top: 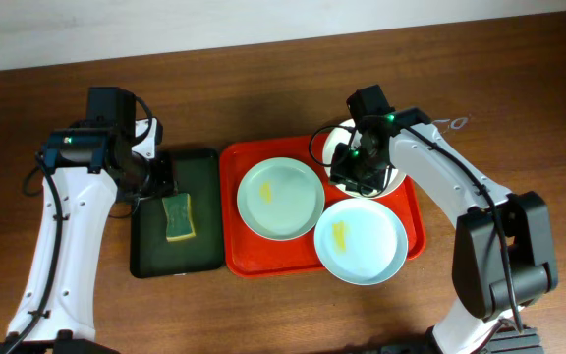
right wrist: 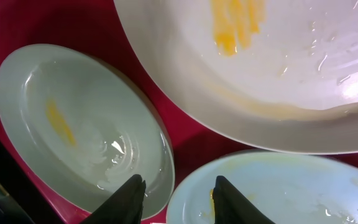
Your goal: Clean dirty plates on tray and stack at the side
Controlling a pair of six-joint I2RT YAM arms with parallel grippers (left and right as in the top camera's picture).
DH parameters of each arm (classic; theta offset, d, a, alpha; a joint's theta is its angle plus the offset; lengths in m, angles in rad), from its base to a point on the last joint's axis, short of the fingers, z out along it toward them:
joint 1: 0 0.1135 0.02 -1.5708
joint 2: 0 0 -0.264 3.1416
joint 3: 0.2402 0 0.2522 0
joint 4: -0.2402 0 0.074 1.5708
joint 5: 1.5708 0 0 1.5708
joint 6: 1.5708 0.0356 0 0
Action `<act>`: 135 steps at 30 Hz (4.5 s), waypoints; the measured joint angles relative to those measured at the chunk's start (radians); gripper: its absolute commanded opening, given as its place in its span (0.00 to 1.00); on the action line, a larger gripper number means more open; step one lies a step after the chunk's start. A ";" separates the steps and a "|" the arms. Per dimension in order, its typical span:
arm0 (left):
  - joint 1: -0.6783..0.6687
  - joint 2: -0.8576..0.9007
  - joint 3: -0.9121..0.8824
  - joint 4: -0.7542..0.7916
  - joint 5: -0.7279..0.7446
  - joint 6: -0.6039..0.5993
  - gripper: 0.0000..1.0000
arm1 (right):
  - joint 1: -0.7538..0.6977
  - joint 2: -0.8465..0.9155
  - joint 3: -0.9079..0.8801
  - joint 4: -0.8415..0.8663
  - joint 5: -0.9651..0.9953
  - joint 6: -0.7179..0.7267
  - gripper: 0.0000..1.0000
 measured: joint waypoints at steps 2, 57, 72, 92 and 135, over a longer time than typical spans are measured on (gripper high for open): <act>0.000 0.000 0.000 0.000 0.000 0.000 0.42 | 0.000 0.000 0.000 0.000 0.006 0.000 0.38; 0.000 0.000 0.000 0.003 0.000 0.000 0.43 | 0.130 0.006 -0.134 0.200 0.122 0.000 0.34; 0.000 0.000 0.000 0.003 0.000 0.000 0.43 | 0.131 0.008 -0.205 0.314 0.118 0.004 0.13; 0.000 0.000 0.000 0.003 0.000 0.000 0.42 | 0.175 0.008 -0.233 0.368 0.149 0.000 0.04; -0.002 0.297 0.000 0.086 -0.149 -0.096 0.48 | 0.169 0.008 -0.233 0.349 0.148 -0.039 0.04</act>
